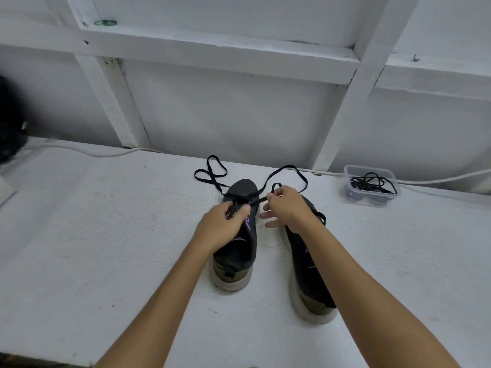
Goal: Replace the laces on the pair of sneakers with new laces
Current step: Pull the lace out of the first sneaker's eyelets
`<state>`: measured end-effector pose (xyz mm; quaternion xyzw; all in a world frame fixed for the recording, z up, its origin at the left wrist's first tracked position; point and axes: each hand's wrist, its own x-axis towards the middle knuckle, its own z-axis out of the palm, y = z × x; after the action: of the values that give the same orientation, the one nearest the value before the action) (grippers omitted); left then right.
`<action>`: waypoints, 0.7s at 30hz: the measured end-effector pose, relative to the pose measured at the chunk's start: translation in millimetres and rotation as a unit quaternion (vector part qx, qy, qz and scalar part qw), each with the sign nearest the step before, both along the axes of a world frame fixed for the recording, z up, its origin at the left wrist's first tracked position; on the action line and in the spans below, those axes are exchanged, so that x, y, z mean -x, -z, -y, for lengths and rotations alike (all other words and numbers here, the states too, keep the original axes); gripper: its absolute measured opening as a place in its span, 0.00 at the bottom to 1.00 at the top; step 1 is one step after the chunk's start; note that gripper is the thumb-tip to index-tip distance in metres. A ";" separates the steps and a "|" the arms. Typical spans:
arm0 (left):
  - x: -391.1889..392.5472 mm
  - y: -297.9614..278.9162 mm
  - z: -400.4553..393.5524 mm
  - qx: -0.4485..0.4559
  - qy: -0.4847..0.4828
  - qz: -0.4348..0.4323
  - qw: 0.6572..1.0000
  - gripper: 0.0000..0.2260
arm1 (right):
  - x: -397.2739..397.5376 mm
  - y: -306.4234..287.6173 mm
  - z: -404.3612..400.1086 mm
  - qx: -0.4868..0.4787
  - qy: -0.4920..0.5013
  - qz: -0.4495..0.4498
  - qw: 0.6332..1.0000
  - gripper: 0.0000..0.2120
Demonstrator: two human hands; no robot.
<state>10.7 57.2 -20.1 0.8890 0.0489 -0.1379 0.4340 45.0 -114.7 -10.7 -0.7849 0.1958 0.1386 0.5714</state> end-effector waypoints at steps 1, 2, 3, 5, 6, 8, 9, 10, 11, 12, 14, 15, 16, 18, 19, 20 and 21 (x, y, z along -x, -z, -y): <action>-4.0 -0.1 -3.7 -0.012 -0.032 0.026 0.999 0.15 | 0.9 -0.6 2.6 0.015 -0.005 -0.007 1.000 0.06; -8.4 1.6 -7.4 -0.031 -0.055 0.059 0.996 0.11 | 2.1 -1.7 5.4 0.042 -0.017 -0.017 0.999 0.08; -13.3 4.1 -10.5 -0.051 -0.061 0.088 0.993 0.08 | 3.3 -2.3 8.1 0.072 -0.036 -0.026 0.996 0.10; -22.1 5.9 -14.1 -0.069 -0.016 0.109 0.992 0.03 | 5.9 -2.2 10.5 0.099 -0.067 -0.030 0.992 0.11; -25.2 5.7 -13.7 -0.066 0.020 0.112 0.991 0.03 | 6.6 -0.5 10.6 0.095 -0.075 -0.024 0.992 0.11; -30.8 6.3 -11.4 -0.067 0.071 0.120 0.988 0.08 | 7.1 4.3 8.4 0.084 -0.080 0.003 0.993 0.07; -32.8 6.1 -10.2 -0.066 0.079 0.124 0.987 0.09 | 7.2 6.3 6.9 0.082 -0.079 0.019 0.993 0.05; -34.7 6.8 -8.9 -0.063 0.081 0.123 0.987 0.09 | 7.0 7.7 5.5 0.081 -0.076 0.032 0.993 0.03; -36.2 8.1 -8.1 -0.058 0.079 0.120 0.988 0.09 | 6.9 8.9 4.5 0.078 -0.076 0.042 0.993 0.02; -37.6 9.0 -7.8 -0.054 0.077 0.117 0.989 0.09 | 7.1 9.7 3.3 0.074 -0.078 0.052 0.993 0.03; -39.8 10.5 -6.8 -0.052 0.077 0.118 0.989 0.07 | 8.6 10.4 1.3 0.068 -0.081 0.075 0.992 0.04; -40.2 11.5 -5.9 -0.053 0.077 0.122 0.988 0.06 | 8.8 11.3 0.7 0.066 -0.082 0.083 0.991 0.05; -40.2 12.5 -4.5 -0.051 0.077 0.127 0.988 0.05 | 8.8 12.2 0.3 0.064 -0.083 0.089 0.991 0.05; -39.3 16.6 -1.6 -0.041 0.078 0.132 0.987 0.05 | 8.9 13.0 -0.9 0.061 -0.081 0.095 0.990 0.06; -38.6 18.7 -0.1 -0.038 0.080 0.134 0.987 0.04 | 9.1 13.3 -1.6 0.061 -0.077 0.098 0.990 0.07; -37.8 20.8 1.3 -0.035 0.081 0.136 0.987 0.04 | 9.1 13.4 -2.4 0.062 -0.071 0.104 0.990 0.07; -37.0 22.6 2.2 -0.032 0.081 0.139 0.986 0.04 | 9.6 13.4 -3.1 0.062 -0.063 0.114 0.990 0.07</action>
<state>47.7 55.0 -42.7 0.9141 -0.0799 -0.0458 0.3948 35.5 -111.7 -24.1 -0.8401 0.0875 0.0714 0.5306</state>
